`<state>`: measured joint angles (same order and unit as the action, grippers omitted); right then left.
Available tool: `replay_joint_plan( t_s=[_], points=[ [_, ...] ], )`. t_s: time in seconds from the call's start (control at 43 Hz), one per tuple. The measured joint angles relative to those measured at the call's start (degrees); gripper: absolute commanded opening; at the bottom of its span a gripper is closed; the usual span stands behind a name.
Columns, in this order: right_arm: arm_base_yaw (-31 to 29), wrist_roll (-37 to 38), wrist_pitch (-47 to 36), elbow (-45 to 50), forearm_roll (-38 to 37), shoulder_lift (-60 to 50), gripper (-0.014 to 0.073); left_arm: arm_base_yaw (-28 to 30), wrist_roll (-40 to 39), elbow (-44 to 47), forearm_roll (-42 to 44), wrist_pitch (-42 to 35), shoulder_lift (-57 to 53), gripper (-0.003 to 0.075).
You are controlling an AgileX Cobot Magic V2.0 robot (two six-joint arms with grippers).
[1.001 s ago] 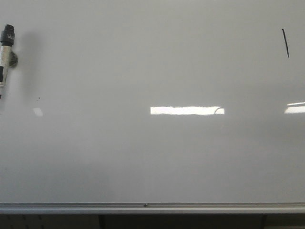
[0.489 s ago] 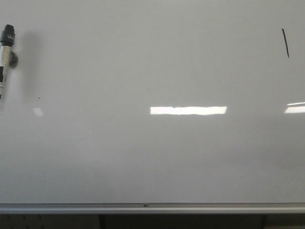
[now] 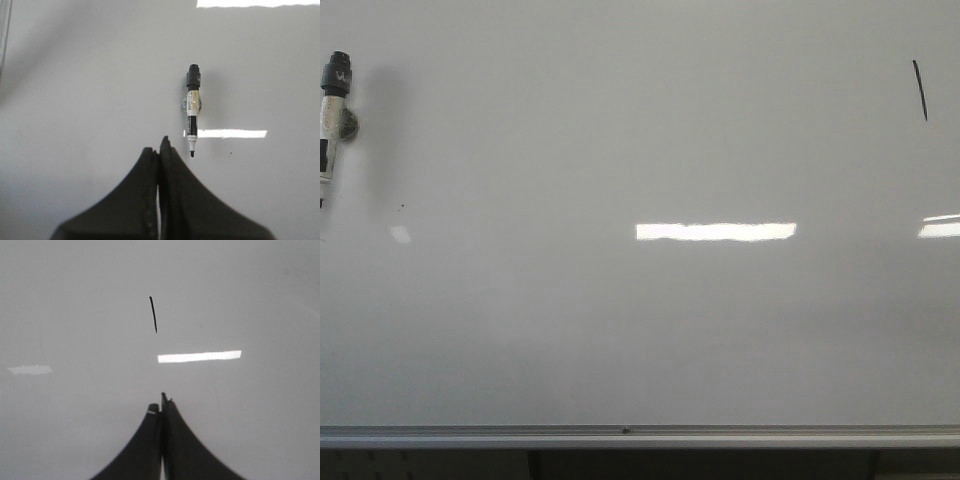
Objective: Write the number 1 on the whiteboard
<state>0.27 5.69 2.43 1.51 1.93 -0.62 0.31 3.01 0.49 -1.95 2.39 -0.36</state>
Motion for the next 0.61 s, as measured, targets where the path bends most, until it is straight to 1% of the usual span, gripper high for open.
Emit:
replay_joint_plan(
  t_s=[0.21, 0.605],
  points=[
    [0.0, -2.58, -0.38, 0.0, 0.12, 0.0, -0.0096, 0.0, 0.0, 0.0, 0.0, 0.0, 0.0, -0.002],
    [0.0, -2.67, -0.83, 0.0, 0.12, 0.0, -0.0096, 0.0, 0.0, 0.0, 0.0, 0.0, 0.0, -0.002]
  ],
)
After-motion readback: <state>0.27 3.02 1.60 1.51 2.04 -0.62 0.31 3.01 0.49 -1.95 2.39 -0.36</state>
